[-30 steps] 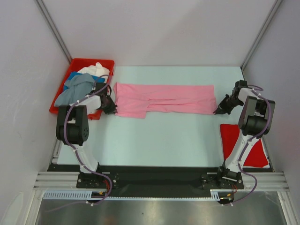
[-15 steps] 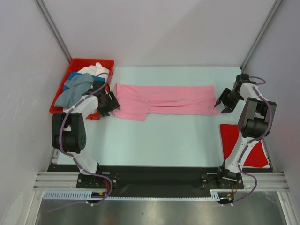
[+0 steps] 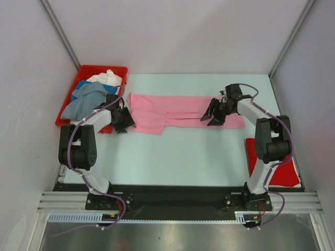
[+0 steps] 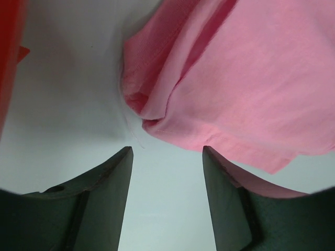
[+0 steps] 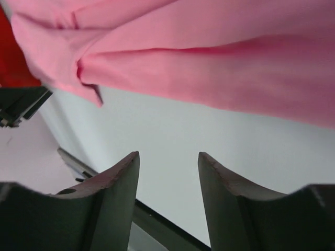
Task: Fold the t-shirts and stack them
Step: Fold the tshirt
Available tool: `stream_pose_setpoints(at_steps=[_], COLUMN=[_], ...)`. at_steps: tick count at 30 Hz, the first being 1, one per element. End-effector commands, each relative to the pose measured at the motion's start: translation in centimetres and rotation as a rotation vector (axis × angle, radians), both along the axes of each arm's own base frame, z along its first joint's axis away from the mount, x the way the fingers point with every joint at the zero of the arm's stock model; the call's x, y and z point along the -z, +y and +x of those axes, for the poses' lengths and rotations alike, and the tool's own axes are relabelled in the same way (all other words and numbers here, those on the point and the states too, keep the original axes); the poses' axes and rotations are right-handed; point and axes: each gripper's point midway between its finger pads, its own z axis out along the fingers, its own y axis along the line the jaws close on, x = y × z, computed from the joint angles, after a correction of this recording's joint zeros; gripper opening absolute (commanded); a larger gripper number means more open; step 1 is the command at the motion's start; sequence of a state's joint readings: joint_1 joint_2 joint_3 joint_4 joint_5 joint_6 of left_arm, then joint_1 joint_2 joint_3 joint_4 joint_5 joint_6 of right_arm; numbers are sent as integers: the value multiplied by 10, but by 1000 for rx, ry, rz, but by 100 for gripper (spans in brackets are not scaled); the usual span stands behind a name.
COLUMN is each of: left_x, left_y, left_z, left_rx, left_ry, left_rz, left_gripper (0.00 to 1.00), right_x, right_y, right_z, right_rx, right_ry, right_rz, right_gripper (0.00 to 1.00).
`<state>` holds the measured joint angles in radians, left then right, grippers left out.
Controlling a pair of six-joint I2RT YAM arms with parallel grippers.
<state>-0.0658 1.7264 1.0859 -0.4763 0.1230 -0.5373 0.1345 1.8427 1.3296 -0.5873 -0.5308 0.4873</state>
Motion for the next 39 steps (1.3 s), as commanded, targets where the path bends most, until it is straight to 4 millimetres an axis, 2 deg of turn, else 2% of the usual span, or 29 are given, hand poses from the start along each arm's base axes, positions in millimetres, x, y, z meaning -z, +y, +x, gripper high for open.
stream_pose_setpoints(at_steps=[1,2,4,5,6,7,11,14,15,18,19,21,25,28,35,39], left_x=[2,2,7,8,14,15,19,16,13,-6,-16,-30,-64,-81,-93,-98], left_y=[-2,-2,-2,-3,-3,-2,-4,-10,-14,-20,-24,-31,-40,-45,-53,-53], left_z=[11,12,12,13,14,15,18,19,19,25,30,33,46,53,62,64], left_rx=[23,22,22,26,28,23,25,32,34,32,37,37,37,35,32,26], left_ry=[-43,-45,-36,-35,-27,-25,-21,-32,-38,-71,-93,-108,-177,-206,-229,-239], left_rz=[8,13,14,10,12,16,9,-23,-44,-83,-97,-140,-198,-228,-280,-291], left_gripper=[61,60,59,58,56,55,43,26,16,4,3,1,0,0,0,0], right_x=[-7,-8,0,-3,7,2,1,4,6,9,4,7,1,4,16,20], right_y=[63,74,96,113,120,130,140,140,141,146,152,160,187,197,224,234], right_z=[-2,0,-3,-3,-4,-1,5,3,2,2,6,9,18,16,2,1], right_rx=[-89,-107,-136,-172,-179,-186,-173,-173,-177,-174,-184,-164,-161,-152,-149,-129], right_ry=[-15,-41,-20,-31,-1,-12,-17,-8,-4,7,-17,13,-2,13,84,96], right_rz=[182,200,223,239,238,255,266,256,255,273,307,350,456,477,524,554], right_gripper=[53,48,45,45,44,43,42,43,43,52,57,60,61,60,64,64])
